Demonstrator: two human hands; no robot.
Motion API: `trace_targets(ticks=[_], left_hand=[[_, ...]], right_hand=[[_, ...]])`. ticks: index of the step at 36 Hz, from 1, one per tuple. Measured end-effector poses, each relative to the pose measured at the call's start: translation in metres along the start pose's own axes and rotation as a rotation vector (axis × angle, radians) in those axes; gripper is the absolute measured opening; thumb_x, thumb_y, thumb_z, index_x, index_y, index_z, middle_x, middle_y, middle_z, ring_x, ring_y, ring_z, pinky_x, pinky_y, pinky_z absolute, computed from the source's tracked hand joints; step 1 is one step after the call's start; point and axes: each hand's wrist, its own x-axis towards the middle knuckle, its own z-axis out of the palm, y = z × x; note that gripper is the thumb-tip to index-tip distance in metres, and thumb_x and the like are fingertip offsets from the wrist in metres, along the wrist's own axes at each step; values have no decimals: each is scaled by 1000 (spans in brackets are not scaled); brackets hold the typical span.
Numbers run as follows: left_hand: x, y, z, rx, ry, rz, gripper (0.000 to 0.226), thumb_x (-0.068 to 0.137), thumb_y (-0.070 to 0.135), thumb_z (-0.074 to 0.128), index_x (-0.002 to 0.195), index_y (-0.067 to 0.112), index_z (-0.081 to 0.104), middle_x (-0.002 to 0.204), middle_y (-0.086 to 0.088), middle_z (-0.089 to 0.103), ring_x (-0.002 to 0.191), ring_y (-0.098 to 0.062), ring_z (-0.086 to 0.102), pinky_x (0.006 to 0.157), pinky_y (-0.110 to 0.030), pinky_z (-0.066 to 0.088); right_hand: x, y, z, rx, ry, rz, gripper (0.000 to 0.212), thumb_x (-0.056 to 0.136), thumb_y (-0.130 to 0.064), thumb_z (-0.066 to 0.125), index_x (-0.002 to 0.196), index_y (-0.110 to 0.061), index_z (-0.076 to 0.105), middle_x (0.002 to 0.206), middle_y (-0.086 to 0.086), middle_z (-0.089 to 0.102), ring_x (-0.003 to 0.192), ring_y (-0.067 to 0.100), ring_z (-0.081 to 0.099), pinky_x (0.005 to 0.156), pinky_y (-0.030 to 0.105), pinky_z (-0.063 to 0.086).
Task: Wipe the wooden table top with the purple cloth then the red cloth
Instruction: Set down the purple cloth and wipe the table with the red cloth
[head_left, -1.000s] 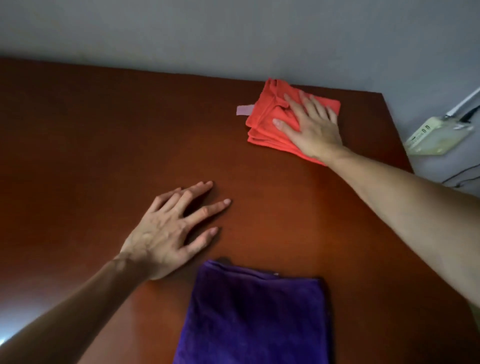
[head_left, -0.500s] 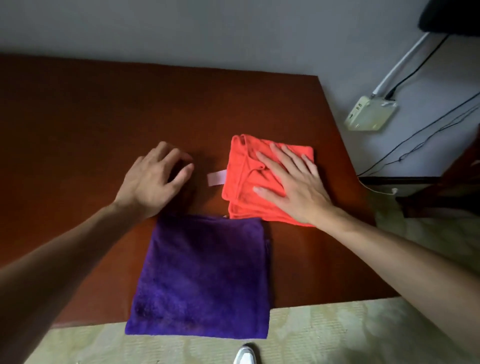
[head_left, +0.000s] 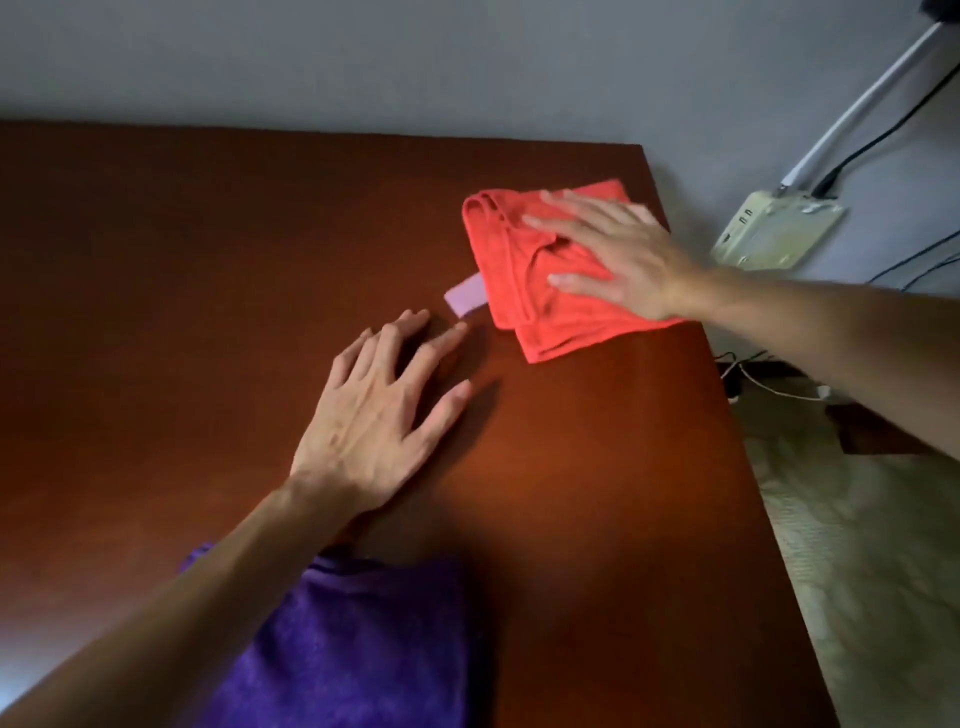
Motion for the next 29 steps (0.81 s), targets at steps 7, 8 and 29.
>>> trace_targets(ticks=[7,8,29], left_hand=[[2,-2,4,110,-54,12,58,101,65,26,156,48,25,164,-1,25,156,-11,12,126,-34,4],[3,-3,4,114,-51,11,57,101,66,26,156,48,24,164,0,24,156,-10,11,126,-35,4],[3,4,1,-11,76,-17,55,95,60,36,141,37,57,147,-5,46,131,-30,47,107,-46,35]], right_hand=[[57,51,-15,23,-28,96,82,86,-82,22,160,-48,19,173,-10,13,159,18,13,123,47,10],[62,53,-17,24,-27,115,83,85,-83,21,160,-48,19,173,-9,13,159,18,13,124,46,10],[-51,-61,17,33,184,518,82,94,-82,26,163,-40,19,174,1,13,160,24,10,127,51,5]])
